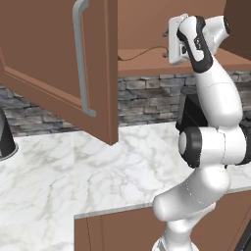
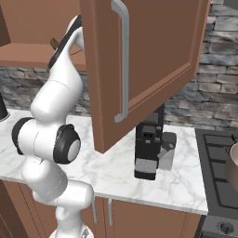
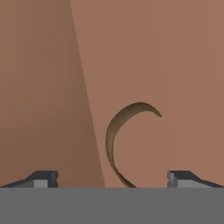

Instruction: Open the cabinet and move the ladle to the pot. Then close the cabinet.

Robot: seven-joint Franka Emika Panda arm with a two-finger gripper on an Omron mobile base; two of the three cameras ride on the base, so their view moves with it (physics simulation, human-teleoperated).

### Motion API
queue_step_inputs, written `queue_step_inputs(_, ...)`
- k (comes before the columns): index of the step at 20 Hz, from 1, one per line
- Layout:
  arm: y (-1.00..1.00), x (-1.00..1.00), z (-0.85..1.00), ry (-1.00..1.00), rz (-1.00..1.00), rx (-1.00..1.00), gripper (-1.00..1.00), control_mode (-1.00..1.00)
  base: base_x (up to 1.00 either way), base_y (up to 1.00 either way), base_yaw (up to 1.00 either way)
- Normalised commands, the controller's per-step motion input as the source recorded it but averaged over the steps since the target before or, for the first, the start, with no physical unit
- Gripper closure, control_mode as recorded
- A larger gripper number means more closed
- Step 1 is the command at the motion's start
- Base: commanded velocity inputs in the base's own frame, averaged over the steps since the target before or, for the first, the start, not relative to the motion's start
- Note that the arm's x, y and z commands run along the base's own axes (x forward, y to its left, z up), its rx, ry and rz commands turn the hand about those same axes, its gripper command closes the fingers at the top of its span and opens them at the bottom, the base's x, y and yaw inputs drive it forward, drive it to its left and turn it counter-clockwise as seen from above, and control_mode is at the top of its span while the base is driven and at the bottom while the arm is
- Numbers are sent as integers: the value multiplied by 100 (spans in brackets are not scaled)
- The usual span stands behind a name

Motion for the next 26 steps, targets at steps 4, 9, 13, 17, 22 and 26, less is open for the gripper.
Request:
queue_step_inputs(4, 0, 24, 0, 0, -3, 0, -100, -100, 0, 0, 0)
queue_step_inputs(9, 0, 13, 0, 0, -3, 0, -100, -100, 0, 0, 0)
queue_step_inputs(13, 0, 13, 0, 0, -3, 0, -100, -100, 0, 0, 0)
queue_step_inputs(17, 0, 28, -4, 0, -2, 0, -100, -100, 0, 0, 0)
queue_step_inputs(22, 0, 30, -5, 0, -1, 0, -100, -100, 0, 0, 0)
queue_step_inputs(26, 0, 25, -5, 0, 0, 0, -100, -100, 0, 0, 0)
